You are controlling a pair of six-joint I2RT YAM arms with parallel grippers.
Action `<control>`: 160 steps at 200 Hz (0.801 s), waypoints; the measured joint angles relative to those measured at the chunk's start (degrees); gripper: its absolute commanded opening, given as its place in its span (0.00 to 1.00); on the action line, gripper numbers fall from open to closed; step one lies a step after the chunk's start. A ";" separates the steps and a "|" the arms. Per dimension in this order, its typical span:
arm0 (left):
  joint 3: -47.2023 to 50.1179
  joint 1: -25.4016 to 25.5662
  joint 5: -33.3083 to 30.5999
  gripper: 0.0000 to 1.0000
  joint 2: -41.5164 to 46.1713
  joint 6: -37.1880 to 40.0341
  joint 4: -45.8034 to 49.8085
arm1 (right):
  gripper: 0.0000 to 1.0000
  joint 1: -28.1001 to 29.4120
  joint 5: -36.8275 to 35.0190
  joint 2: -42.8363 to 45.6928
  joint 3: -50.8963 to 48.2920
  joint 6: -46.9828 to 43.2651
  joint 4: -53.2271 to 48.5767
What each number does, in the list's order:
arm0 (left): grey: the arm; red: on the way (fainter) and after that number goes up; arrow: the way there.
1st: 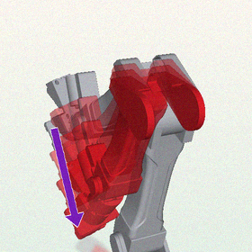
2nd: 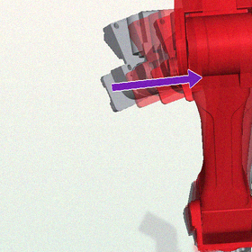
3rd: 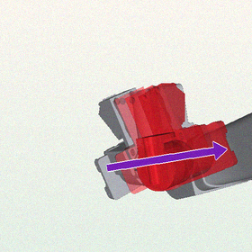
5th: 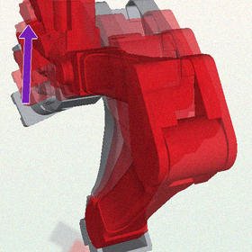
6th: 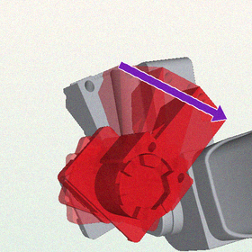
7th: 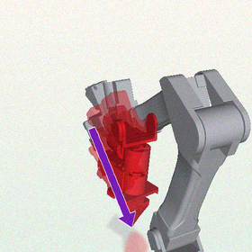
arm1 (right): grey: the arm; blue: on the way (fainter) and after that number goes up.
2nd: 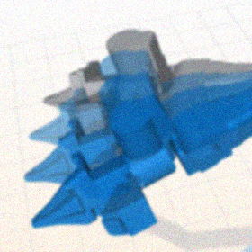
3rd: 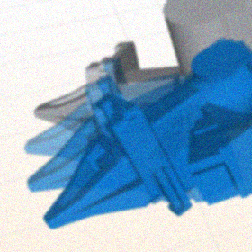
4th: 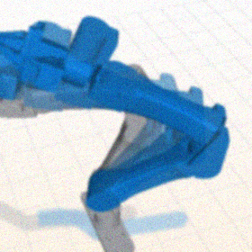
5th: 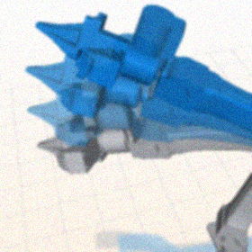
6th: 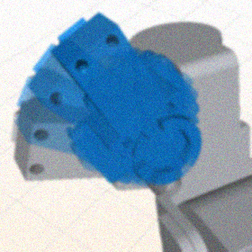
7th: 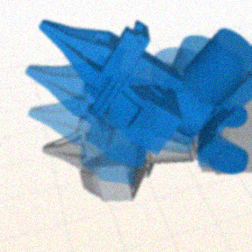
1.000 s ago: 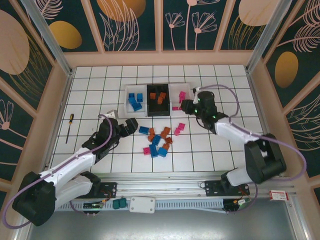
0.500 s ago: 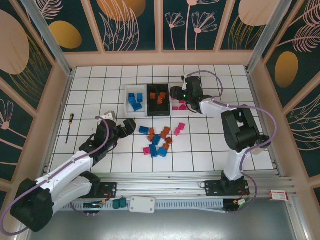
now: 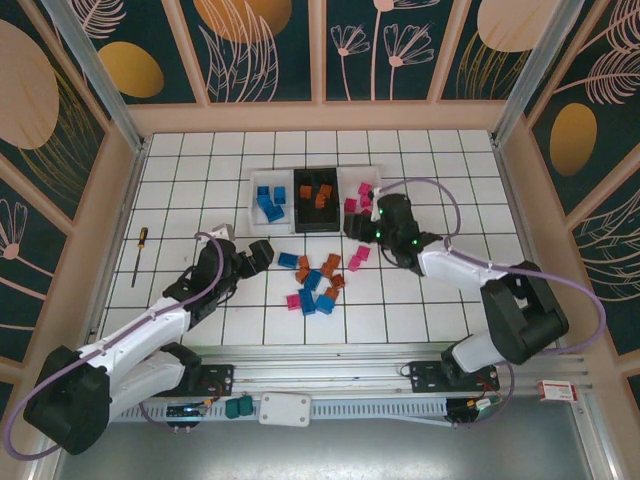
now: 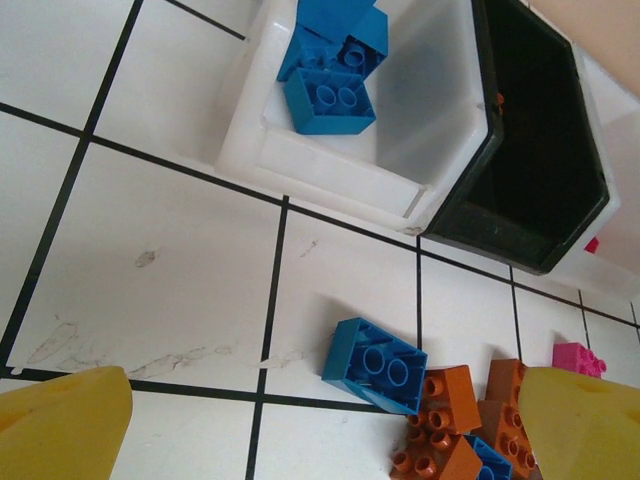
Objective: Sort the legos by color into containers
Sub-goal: Pick up the lego from the center of the table.
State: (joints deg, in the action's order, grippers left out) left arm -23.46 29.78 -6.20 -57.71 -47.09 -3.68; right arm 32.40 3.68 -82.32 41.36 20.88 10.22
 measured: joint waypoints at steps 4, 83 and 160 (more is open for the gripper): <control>0.00 0.00 0.00 0.99 -0.15 0.00 0.00 | 0.59 0.74 -0.66 0.48 -1.03 0.31 -0.09; 0.02 0.00 0.04 0.99 -0.85 -0.15 -0.22 | 0.60 7.43 -8.94 2.71 -11.26 8.17 0.74; 0.28 0.00 0.20 0.99 -0.85 -0.63 -0.63 | 0.58 9.86 -11.08 -1.90 -11.26 12.57 3.96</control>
State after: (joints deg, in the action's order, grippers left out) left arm -23.18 29.78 -6.00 -58.57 -47.72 -4.32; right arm 42.26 -7.40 -84.23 30.11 33.45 14.17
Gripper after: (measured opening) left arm 0.988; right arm 0.597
